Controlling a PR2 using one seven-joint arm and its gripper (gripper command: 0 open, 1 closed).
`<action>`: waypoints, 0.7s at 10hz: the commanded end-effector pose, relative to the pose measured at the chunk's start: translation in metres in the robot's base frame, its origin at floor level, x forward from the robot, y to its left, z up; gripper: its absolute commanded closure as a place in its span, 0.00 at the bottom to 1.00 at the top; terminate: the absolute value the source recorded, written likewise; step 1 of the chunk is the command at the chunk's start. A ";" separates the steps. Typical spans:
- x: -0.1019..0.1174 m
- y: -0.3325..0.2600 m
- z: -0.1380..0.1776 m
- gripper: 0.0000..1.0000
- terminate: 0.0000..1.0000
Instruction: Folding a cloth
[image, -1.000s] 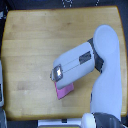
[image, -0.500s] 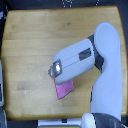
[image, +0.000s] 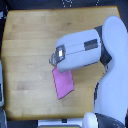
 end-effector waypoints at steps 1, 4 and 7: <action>0.027 -0.058 0.073 0.00 0.00; 0.031 -0.105 0.092 0.00 0.00; 0.061 -0.162 0.104 0.00 0.00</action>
